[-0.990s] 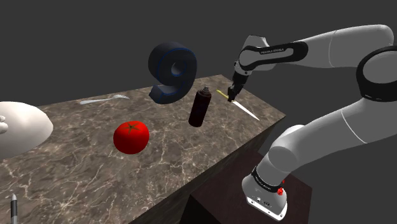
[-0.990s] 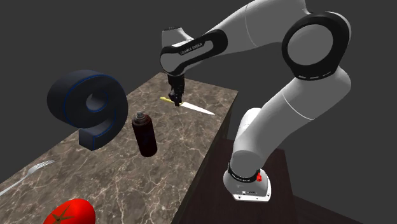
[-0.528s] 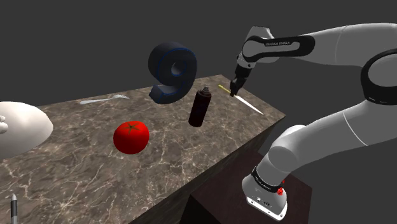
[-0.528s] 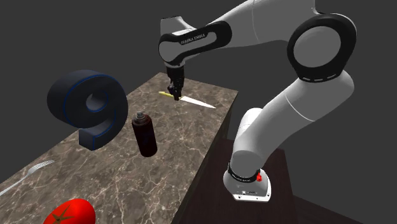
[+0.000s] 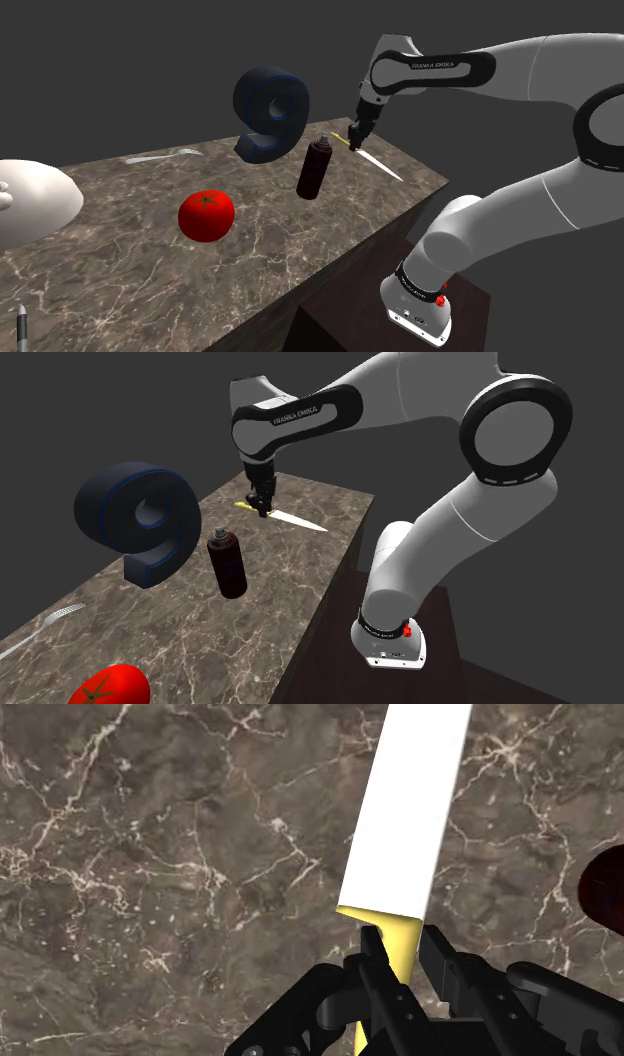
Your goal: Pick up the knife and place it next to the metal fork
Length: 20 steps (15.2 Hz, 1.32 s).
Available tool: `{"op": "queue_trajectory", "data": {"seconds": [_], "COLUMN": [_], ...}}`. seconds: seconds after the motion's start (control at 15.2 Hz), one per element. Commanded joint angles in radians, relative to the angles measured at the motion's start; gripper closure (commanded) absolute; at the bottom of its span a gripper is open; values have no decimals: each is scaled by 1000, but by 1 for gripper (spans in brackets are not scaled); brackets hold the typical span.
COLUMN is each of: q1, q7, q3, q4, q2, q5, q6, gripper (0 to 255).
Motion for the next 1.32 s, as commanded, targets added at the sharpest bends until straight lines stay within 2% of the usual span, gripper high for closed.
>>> {"op": "queue_trajectory", "data": {"seconds": [0.0,0.59,1.25], "q1": [22,122,215], "q7": [51,262,491], "q3": [39,200,359], "q4": [-1,50,214], "q2": [-1,71,245], "q5": [19,103,148], "q6": [-2,20,38], "gripper": [255,255,255]}}
